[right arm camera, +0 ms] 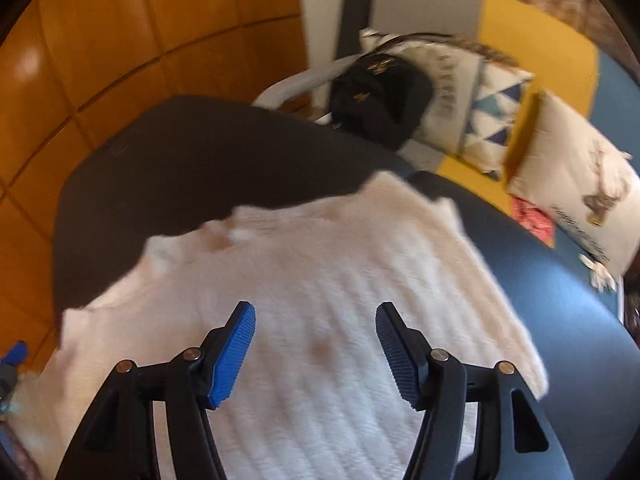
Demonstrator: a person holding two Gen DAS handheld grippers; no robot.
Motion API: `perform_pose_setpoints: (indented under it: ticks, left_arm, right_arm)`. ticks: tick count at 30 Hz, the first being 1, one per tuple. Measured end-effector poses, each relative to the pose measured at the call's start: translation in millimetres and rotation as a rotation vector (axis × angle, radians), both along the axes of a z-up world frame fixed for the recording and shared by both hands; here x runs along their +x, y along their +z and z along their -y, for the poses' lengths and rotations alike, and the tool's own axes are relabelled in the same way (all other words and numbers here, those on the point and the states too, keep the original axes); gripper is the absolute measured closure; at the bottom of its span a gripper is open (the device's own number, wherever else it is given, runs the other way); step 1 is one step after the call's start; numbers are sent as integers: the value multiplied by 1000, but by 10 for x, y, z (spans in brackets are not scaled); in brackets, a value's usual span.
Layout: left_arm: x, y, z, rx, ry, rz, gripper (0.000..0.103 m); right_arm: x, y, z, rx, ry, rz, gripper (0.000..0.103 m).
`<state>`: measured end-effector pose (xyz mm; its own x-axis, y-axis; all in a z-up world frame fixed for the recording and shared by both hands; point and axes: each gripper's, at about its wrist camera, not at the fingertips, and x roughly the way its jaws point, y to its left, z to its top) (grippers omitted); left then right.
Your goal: Fold clothes
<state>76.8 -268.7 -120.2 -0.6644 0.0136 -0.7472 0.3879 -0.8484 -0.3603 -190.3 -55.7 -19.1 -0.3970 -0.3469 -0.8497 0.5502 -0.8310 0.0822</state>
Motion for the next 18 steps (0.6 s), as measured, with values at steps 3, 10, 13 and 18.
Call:
perform_pose_setpoints:
  ticks: [3,10,13,18]
  left_arm:
    - [-26,-77,7,27,-12,11,27]
    - [-32,-146,55,96,-21,11,27]
    - [59,5,94,117,-2,-35,27]
    - [298,262,-117,62,-50,-132,27]
  right_arm:
    - [-39,-162,234,59,42,79,39]
    - [32,-371,486,164,50,45,32]
    - [87,-352,524,177,52,8,32]
    - [280,-95,507,107,73,-30,40]
